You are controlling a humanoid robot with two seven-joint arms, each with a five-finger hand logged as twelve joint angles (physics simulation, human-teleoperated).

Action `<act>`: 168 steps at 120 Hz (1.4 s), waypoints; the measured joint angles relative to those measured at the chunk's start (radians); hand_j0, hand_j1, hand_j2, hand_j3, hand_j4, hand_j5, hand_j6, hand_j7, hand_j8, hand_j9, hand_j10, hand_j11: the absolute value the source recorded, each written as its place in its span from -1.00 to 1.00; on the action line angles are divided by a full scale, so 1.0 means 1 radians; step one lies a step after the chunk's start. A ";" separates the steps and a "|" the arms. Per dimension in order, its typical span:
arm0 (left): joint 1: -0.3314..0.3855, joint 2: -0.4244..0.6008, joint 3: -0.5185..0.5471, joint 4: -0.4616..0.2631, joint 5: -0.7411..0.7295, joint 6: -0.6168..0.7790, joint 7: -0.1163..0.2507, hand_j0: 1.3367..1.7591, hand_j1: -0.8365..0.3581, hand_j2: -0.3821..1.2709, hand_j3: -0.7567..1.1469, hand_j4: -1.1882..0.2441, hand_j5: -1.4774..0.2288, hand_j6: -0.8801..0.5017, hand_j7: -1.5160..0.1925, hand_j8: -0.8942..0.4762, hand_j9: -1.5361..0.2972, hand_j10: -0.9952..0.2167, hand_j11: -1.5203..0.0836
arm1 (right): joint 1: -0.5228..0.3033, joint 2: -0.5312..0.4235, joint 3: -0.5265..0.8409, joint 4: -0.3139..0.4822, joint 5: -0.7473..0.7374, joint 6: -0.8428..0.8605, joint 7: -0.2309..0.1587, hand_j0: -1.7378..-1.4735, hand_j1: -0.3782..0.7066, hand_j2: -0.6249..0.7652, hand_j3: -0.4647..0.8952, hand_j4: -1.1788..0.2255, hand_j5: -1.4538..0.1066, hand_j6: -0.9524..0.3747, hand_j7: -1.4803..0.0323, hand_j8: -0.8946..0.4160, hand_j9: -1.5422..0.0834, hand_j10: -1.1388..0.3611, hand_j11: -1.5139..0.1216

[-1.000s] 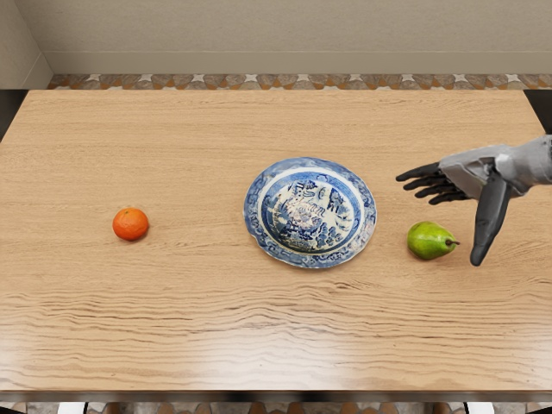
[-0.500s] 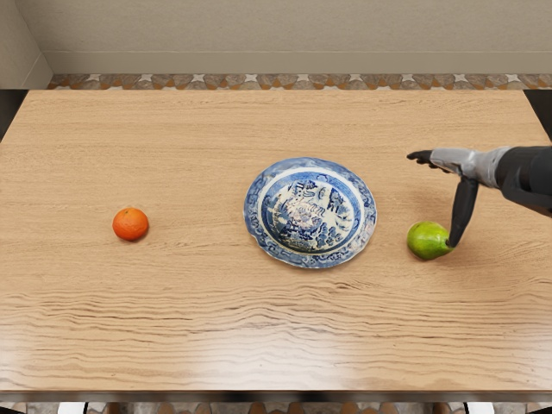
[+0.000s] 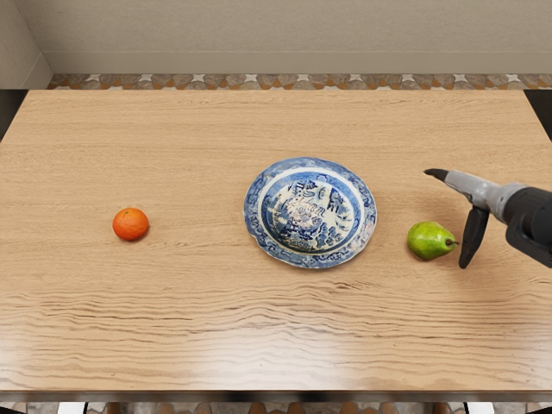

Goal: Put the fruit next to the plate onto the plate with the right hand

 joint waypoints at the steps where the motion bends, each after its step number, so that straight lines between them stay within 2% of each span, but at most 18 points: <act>1: 0.000 0.000 0.000 0.000 0.000 0.000 0.000 0.52 0.94 -0.53 -0.21 0.63 0.70 0.24 0.74 0.28 0.65 0.61 0.86 | -0.002 0.001 0.000 0.000 -0.004 -0.004 0.000 -0.40 -0.93 -0.10 -0.32 0.66 0.85 0.41 0.94 0.34 0.88 0.50 0.84; 54: 0.000 0.000 0.000 0.000 -0.001 0.000 0.000 0.52 0.94 -0.53 -0.21 0.63 0.70 0.24 0.74 0.28 0.65 0.61 0.86 | -0.086 0.014 0.000 0.037 -0.116 -0.095 0.000 -0.40 -0.78 -0.12 -0.32 0.56 0.73 0.30 0.82 0.23 0.77 0.41 0.73; 83: 0.000 0.000 0.000 0.000 -0.001 0.000 0.000 0.52 0.94 -0.53 -0.21 0.63 0.70 0.24 0.74 0.28 0.65 0.61 0.86 | -0.114 0.037 -0.005 0.044 -0.180 -0.120 -0.001 -0.40 -0.45 -0.15 -0.32 0.32 0.47 0.05 0.56 -0.03 0.53 0.18 0.49; 135: 0.000 0.000 0.000 0.000 -0.001 0.000 0.000 0.52 0.94 -0.53 -0.21 0.63 0.70 0.24 0.74 0.28 0.65 0.61 0.86 | -0.127 0.039 -0.008 0.067 -0.186 -0.116 0.000 -0.40 -0.08 -0.20 -0.32 0.10 0.20 -0.18 0.27 -0.26 0.26 -0.03 0.22; 145: 0.000 0.000 0.000 0.000 -0.001 0.000 0.000 0.52 0.94 -0.53 -0.21 0.63 0.70 0.24 0.74 0.28 0.65 0.61 0.86 | -0.129 0.039 -0.008 0.067 -0.186 -0.115 0.000 -0.40 0.00 -0.21 -0.32 0.08 0.15 -0.11 0.23 -0.29 0.22 -0.05 0.18; 168: 0.000 0.000 0.000 0.000 -0.001 0.000 0.000 0.52 0.94 -0.53 -0.21 0.63 0.70 0.24 0.74 0.28 0.65 0.61 0.86 | -0.133 0.040 -0.008 0.067 -0.185 -0.114 0.000 -0.39 0.10 -0.23 -0.32 0.09 0.07 -0.08 0.15 -0.32 0.14 -0.11 0.10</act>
